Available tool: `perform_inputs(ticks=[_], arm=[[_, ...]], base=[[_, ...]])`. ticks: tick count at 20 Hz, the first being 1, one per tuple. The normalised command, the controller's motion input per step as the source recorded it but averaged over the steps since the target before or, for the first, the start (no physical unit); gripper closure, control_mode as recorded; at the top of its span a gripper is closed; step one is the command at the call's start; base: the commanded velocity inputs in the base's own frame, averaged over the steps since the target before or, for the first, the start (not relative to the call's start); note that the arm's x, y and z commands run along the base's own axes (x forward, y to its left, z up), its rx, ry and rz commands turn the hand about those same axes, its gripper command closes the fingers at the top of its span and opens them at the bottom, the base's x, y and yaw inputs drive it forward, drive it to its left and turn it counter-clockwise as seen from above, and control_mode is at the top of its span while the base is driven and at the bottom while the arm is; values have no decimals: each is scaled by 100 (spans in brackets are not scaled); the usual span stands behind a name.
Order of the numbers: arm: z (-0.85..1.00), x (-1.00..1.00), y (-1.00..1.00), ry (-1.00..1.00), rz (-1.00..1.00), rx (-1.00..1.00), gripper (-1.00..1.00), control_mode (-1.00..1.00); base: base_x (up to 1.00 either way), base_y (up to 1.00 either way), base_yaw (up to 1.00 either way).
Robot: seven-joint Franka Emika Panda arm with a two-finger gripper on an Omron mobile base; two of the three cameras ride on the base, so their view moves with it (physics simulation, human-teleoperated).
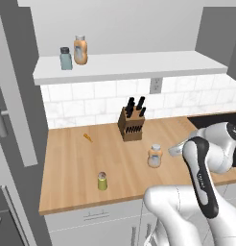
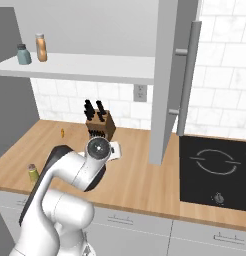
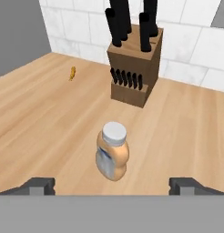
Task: Put the shaker and condiment bottle from the counter next to their counterparts in the cabinet.
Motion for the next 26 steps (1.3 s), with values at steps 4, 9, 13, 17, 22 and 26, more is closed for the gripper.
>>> perform_inputs(ticks=[4, 9, 13, 17, 22, 26], arm=[[-37, 10, -10, -16, 0, 0, -100, -100], [-26, 8, -3, -7, 1, -3, -100, -100], [-55, 1, -8, -9, 1, 0, -100, -100], [-31, -1, -7, -4, 7, 0, -100, -100], [-22, -13, 4, -7, 13, 0, -100, -100], [-26, -26, 10, -3, 13, 3, -100, -100]], base=[[0, 0, 0], [0, 0, 0], [0, 0, 0], [0, 0, 0], [0, 0, 0], [0, 0, 0]])
